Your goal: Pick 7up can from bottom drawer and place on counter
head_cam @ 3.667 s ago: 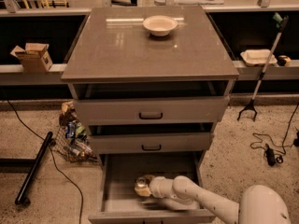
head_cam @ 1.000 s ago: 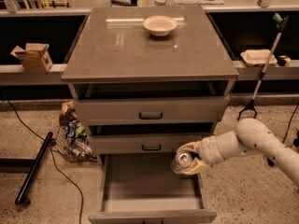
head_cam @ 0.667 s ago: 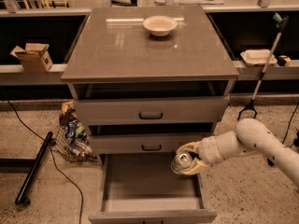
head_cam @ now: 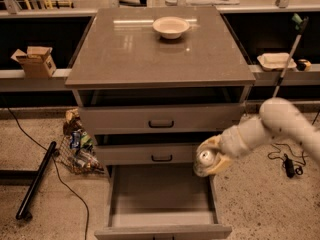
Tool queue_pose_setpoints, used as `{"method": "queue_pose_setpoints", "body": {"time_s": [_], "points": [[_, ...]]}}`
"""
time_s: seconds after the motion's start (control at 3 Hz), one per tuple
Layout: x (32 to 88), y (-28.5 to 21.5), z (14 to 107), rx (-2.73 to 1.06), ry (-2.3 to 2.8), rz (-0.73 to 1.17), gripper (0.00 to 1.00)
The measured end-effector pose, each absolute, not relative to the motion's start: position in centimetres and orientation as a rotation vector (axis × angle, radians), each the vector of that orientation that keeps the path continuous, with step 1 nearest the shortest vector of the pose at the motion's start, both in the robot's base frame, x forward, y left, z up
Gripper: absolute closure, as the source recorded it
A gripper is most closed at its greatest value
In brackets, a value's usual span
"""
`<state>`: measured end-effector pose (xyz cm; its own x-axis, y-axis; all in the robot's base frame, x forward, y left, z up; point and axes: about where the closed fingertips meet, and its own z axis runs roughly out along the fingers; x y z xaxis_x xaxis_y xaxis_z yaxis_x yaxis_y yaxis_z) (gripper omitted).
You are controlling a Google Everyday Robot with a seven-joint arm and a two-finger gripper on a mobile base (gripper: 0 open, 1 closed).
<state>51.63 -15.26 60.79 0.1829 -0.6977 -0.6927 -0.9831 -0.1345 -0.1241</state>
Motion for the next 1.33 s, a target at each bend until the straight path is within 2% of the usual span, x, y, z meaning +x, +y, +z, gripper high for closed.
{"method": "queue_pose_setpoints", "body": {"time_s": [0.67,1.33], "points": [[51.8,-19.0,73.6,-2.075,1.695,0.599,1.00],[52.2,-19.1,75.3,-2.064,1.710,0.618,1.00]]}}
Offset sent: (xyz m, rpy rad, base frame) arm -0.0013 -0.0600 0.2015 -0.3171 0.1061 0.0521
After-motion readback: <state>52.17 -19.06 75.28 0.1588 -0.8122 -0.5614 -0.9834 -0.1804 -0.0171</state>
